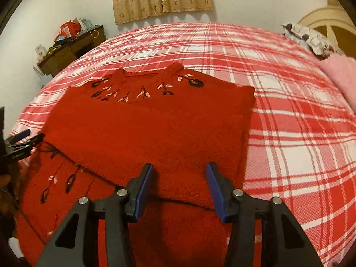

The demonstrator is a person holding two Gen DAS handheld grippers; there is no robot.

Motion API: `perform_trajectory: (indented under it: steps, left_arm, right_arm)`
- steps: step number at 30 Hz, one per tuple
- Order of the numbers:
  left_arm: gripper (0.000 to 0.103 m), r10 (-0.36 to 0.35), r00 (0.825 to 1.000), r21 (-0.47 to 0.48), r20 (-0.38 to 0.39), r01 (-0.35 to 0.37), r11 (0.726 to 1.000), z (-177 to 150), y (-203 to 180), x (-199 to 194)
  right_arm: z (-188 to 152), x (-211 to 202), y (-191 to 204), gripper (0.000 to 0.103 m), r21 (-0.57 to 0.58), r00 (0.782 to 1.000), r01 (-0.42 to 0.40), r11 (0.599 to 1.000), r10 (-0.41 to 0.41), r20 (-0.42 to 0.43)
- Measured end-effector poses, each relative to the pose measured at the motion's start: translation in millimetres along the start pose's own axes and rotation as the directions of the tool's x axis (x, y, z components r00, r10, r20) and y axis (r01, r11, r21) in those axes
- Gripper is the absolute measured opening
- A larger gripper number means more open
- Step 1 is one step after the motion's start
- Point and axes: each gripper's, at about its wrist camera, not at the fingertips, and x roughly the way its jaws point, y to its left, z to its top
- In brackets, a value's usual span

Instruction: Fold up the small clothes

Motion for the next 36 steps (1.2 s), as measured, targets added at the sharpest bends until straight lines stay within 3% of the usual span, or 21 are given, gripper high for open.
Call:
perform_trajectory:
  steps: [8,17,36]
  left_arm:
    - [0.103,-0.017,0.999,0.031,0.036,0.016,0.999,-8,-2,-34]
    - [0.103,-0.064,0.997,0.024,0.050,0.063,0.998,-19,-10,-60]
    - [0.103,-0.133,0.990,0.049,0.046,0.130,0.990,-48,-20,-94]
  right_arm:
    - [-8,-29,11,0.053,0.010,0.998,0.008,1.000,-0.009,0.059]
    - [-28,-43,24,0.054,0.046,0.999,0.002,0.999,-0.004,0.035]
    - [-67,-79,61,0.060,-0.032,1.000,-0.022,0.999,0.022,0.008]
